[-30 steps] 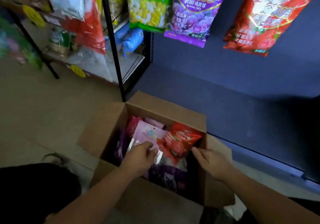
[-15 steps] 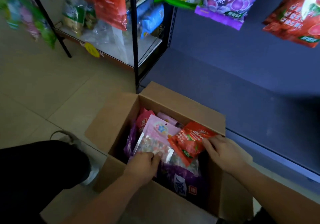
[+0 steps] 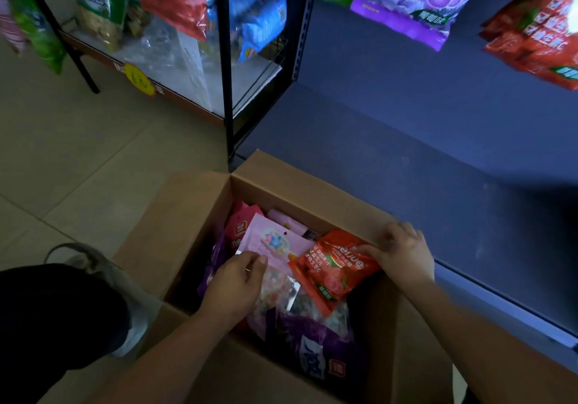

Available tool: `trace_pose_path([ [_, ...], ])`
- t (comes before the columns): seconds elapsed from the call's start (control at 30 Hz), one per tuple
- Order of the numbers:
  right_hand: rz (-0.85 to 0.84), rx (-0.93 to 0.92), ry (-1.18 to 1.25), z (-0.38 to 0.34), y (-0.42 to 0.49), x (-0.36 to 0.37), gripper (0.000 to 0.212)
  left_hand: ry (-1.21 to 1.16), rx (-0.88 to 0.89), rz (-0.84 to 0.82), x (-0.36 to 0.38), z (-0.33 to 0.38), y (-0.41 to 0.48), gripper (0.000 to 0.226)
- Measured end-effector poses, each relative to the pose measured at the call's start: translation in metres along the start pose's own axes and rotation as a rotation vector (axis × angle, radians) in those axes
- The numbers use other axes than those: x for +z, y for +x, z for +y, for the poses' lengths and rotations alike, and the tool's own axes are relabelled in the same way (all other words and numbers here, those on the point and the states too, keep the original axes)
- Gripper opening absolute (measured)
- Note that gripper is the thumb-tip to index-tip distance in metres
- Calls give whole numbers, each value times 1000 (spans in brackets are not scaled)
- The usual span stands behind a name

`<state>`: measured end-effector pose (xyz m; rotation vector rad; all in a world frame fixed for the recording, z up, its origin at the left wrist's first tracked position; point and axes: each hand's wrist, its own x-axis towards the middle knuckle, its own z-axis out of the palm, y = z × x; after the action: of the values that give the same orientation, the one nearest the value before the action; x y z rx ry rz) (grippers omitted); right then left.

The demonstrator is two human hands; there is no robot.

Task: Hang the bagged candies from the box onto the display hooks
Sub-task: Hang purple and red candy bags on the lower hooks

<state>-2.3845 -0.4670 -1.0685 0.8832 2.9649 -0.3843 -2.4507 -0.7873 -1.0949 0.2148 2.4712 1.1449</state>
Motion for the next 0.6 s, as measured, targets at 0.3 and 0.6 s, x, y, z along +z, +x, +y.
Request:
trace_pose_path([
  [0.3, 44, -111, 191, -18, -4, -22, 14, -39, -47, -41, 3, 16, 4, 15],
  [0.6, -128, 16, 637, -113, -10, -19, 27, 208, -47, 283, -27, -19, 2, 37],
])
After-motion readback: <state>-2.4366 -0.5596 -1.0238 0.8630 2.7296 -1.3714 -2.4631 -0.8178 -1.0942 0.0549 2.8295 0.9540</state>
